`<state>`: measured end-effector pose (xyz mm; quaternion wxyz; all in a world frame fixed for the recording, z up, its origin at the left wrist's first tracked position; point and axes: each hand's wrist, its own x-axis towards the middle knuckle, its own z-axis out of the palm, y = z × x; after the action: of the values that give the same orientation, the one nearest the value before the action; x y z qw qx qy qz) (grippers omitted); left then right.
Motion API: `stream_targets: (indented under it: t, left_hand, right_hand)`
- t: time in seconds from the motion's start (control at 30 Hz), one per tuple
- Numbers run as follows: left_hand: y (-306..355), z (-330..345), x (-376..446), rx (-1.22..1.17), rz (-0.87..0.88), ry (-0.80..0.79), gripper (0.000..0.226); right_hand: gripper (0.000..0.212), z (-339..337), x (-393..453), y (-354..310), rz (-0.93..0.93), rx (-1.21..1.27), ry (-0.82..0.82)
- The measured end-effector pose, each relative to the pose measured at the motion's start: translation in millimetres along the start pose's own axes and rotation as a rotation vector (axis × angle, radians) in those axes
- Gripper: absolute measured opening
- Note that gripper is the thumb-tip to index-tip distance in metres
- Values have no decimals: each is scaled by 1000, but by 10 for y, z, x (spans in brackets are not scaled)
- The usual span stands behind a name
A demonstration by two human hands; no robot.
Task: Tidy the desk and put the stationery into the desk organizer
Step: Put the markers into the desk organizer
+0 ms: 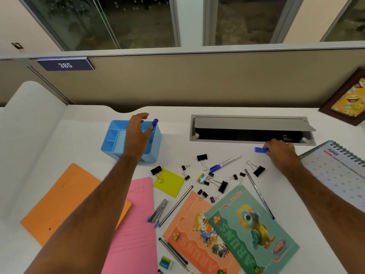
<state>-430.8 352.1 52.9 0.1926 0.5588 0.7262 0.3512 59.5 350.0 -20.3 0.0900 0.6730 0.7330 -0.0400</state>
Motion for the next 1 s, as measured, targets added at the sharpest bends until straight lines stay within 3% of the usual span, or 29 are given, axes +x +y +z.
stream_targets:
  t: [0.2, 0.4, 0.6, 0.8, 1.0]
  left_hand:
    - [299, 155, -406, -109, 82, 44, 33]
    - [744, 523, -982, -320, 58, -193, 23]
    - [1072, 764, -1237, -497, -39, -306, 24]
    - [1098, 671, -1251, -600, -102, -268, 25]
    - [1003, 482, -1139, -489, -100, -196, 20]
  right_hand:
    - [29, -175, -93, -306, -28, 106, 53]
    - [28, -629, -431, -937, -127, 507, 135]
    - [24, -864, -726, -1427, -239, 705, 196]
    - [21, -776, -768, -1649, -241, 895, 268]
    - [22, -686, -680, -1720, -274, 908, 264]
